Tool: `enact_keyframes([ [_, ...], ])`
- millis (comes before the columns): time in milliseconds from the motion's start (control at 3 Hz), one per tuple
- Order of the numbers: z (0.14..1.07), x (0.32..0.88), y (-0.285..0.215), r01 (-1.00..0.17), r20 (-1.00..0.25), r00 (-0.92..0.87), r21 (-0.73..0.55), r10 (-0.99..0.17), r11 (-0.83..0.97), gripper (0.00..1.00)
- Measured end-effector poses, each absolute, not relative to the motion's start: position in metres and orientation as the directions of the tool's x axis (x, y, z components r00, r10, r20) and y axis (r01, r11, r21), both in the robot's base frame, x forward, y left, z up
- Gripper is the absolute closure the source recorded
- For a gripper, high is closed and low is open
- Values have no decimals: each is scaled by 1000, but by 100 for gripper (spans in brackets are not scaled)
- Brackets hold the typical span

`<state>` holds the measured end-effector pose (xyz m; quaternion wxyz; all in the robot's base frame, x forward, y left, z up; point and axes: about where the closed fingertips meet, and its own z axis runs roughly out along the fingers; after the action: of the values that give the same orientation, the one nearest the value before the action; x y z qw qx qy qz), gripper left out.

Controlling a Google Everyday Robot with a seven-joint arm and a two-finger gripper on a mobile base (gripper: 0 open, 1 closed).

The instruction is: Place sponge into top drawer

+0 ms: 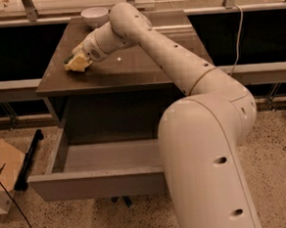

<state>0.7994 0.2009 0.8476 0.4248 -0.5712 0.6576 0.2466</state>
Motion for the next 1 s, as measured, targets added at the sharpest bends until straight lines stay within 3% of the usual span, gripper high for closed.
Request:
enact_keyframes([
  [1000, 884, 737, 139, -917, -865, 30, -224, -500, 331, 100],
])
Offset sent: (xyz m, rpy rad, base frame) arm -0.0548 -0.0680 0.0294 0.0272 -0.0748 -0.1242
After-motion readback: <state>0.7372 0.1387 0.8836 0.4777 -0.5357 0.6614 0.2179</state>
